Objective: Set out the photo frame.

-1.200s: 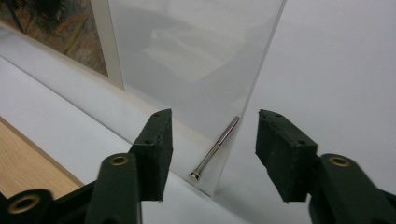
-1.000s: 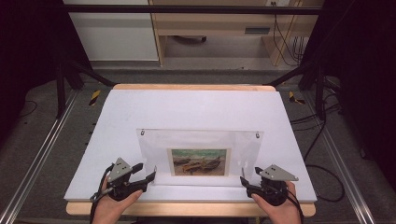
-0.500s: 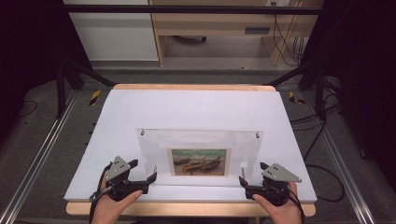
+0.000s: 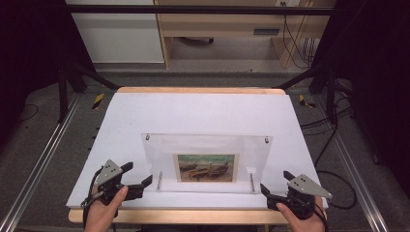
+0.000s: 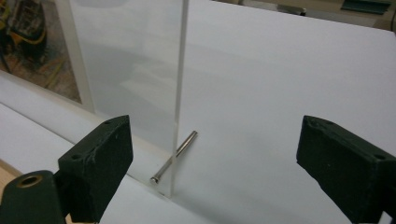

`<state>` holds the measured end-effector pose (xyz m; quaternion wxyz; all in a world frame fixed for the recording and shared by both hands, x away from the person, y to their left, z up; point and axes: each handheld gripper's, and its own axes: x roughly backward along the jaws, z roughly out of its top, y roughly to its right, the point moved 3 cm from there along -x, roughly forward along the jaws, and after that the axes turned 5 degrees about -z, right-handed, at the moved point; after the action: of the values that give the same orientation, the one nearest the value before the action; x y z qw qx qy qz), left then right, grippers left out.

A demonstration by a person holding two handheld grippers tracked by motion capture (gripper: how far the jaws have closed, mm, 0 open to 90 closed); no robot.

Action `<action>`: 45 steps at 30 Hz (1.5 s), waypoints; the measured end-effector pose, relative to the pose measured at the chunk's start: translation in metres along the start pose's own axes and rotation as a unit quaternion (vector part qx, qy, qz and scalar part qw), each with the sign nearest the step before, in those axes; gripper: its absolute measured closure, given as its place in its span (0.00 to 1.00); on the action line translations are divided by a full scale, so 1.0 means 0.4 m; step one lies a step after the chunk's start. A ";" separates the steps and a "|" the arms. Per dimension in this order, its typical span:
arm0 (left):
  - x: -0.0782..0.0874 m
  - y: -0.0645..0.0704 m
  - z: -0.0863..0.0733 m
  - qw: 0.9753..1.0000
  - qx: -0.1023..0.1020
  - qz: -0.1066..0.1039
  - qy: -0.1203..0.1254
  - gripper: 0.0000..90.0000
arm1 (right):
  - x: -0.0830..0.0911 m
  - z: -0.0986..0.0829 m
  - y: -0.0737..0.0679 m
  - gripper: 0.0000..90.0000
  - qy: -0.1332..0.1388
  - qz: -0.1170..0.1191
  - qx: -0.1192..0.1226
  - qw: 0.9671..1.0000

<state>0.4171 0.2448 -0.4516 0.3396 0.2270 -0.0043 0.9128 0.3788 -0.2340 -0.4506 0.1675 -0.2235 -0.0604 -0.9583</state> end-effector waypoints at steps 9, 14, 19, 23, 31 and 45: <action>0.023 -0.047 -0.002 1.000 0.002 0.028 0.003 0.10 | 0.016 -0.020 0.032 0.15 -0.017 -0.037 -0.012 0.999; 0.027 -0.073 -0.006 0.999 0.004 0.047 -0.003 0.10 | 0.015 -0.031 0.054 0.16 -0.027 -0.063 -0.014 0.998; 0.024 -0.102 -0.011 0.998 0.001 0.069 -0.013 0.10 | 0.004 -0.034 0.065 0.16 -0.038 -0.087 -0.005 0.995; 0.018 -0.127 -0.016 0.996 0.000 0.085 -0.022 0.10 | -0.013 -0.036 0.073 0.16 -0.047 -0.095 -0.007 0.994; -0.007 -0.158 -0.021 0.995 0.004 0.098 -0.036 0.10 | -0.049 -0.037 0.086 0.15 -0.060 -0.098 -0.012 0.993; -0.062 -0.205 -0.011 0.993 0.013 0.106 -0.056 0.10 | -0.131 -0.007 0.119 0.15 -0.081 -0.111 -0.018 0.990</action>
<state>0.4829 0.2933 -0.4781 0.2368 0.2801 -0.0359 0.9296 0.4385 -0.2637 -0.4745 0.0502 -0.2958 -0.0806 -0.9505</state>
